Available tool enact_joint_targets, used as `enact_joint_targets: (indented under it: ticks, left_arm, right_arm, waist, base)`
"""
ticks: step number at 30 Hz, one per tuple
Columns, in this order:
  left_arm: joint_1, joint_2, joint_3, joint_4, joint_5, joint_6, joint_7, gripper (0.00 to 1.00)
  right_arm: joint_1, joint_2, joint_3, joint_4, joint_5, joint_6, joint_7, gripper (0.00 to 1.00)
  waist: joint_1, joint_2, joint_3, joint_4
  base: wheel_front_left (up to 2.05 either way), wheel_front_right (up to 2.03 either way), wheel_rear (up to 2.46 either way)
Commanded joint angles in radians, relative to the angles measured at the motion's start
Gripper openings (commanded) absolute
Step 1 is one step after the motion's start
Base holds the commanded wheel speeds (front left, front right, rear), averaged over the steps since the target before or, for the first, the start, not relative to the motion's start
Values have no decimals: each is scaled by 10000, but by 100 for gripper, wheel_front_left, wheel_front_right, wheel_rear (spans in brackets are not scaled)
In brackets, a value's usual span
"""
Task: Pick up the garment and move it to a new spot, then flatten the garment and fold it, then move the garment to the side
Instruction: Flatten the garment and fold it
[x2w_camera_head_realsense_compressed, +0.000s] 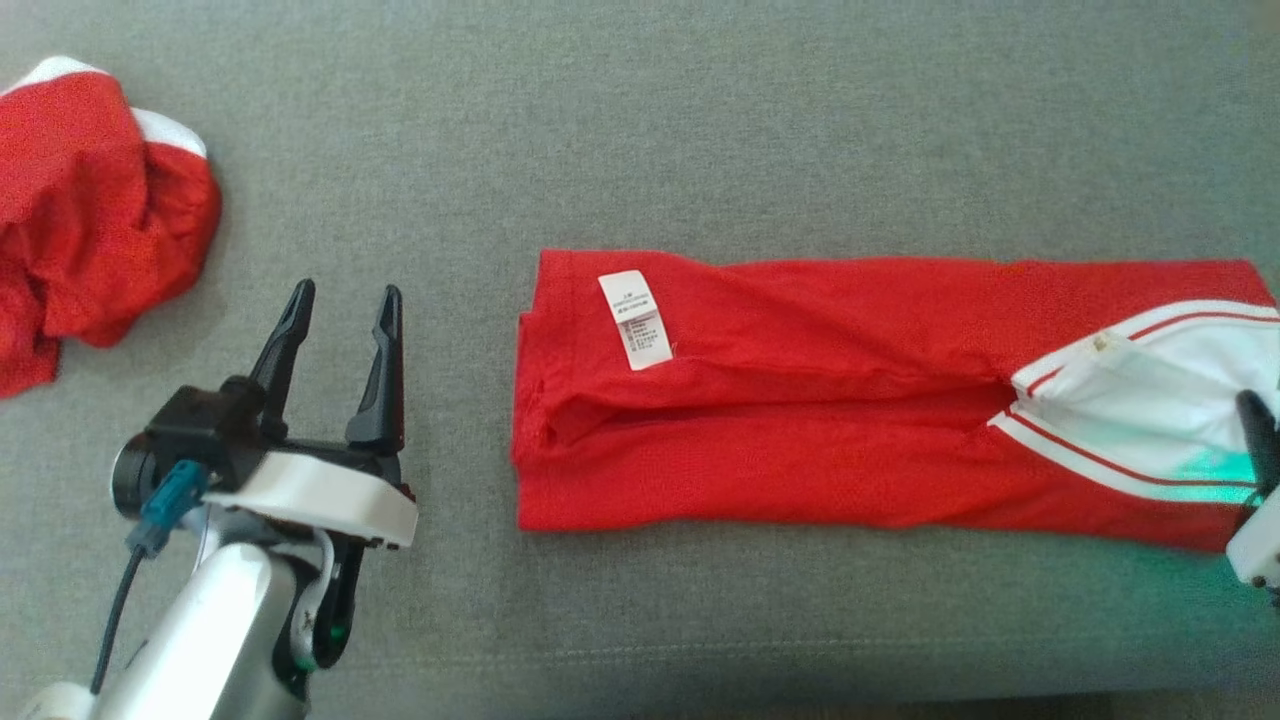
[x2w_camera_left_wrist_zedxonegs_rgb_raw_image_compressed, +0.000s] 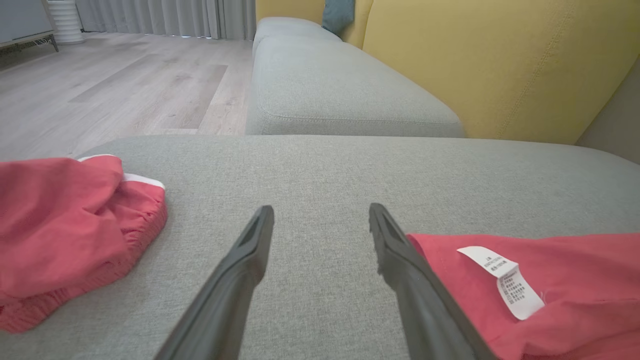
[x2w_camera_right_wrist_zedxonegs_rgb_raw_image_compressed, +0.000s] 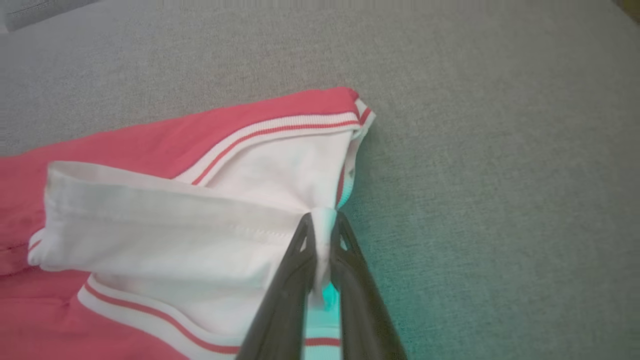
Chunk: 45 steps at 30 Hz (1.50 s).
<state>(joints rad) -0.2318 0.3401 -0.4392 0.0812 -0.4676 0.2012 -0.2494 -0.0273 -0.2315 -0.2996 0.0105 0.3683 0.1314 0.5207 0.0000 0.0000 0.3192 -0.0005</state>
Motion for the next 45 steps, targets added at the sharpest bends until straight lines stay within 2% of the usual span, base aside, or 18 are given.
enact_joint_targets:
  ticks: [1,5,9,13,18,24,25,28,35,41,45]
  left_arm:
    - [-186,192,379,-255,36,6,-123,100]
    - [-123,207,380,-296,50,52,-123,100]
    - [-55,219,348,-338,56,81,-122,100]
    - [-41,221,280,-360,69,88,-109,100]
    - [-50,211,205,-377,69,102,-77,100]
    - [-110,159,78,-354,66,75,-57,100]
    - [-110,159,78,-354,66,75,-57,100]
    - [-159,126,-9,-345,81,52,-36,100]
    - [-259,50,-163,-233,88,13,-12,100]
    - [-297,-3,-236,-135,90,-20,-29,100]
    - [-309,-21,-258,-84,88,-38,-41,100]
  right_arm:
    - [-107,-372,147,-500,-41,-7,21,0]
    - [-333,-637,691,-1285,-211,-7,-18,0]
    - [-583,-608,1716,-2590,-440,-7,121,0]
    - [-767,-161,2858,-3655,-348,-7,444,0]
    - [-755,598,4383,-3869,329,-7,636,0]
    - [-1201,1524,6145,-2455,1224,-7,-248,0]
    - [-1201,1524,6145,-2455,1224,-7,-248,0]
    - [-1565,1719,6962,-1419,1653,-7,-832,0]
    - [-2536,1808,8639,715,3127,-7,-2473,0]
    - [-3307,1811,9237,2180,3586,-7,-3824,0]
    - [-3693,1811,9728,2868,3961,-7,-4193,0]
  waist:
    - [0,0,-70,-20]
    - [0,0,-220,-53]
    - [0,0,-385,-62]
    - [0,0,-528,-14]
    - [0,0,-621,58]
    - [0,0,-626,171]
    - [0,0,-626,171]
    - [0,0,-588,288]
    - [0,0,-481,569]
    - [0,0,-427,697]
    - [0,0,-418,705]
  base:
    - [0,0,0]
    - [0,0,0]
    - [0,0,0]
    - [0,0,0]
    - [0,0,0]
    - [0,0,0]
    - [0,0,0]
    - [0,0,0]
    - [0,0,0]
    - [0,0,0]
    - [0,0,0]
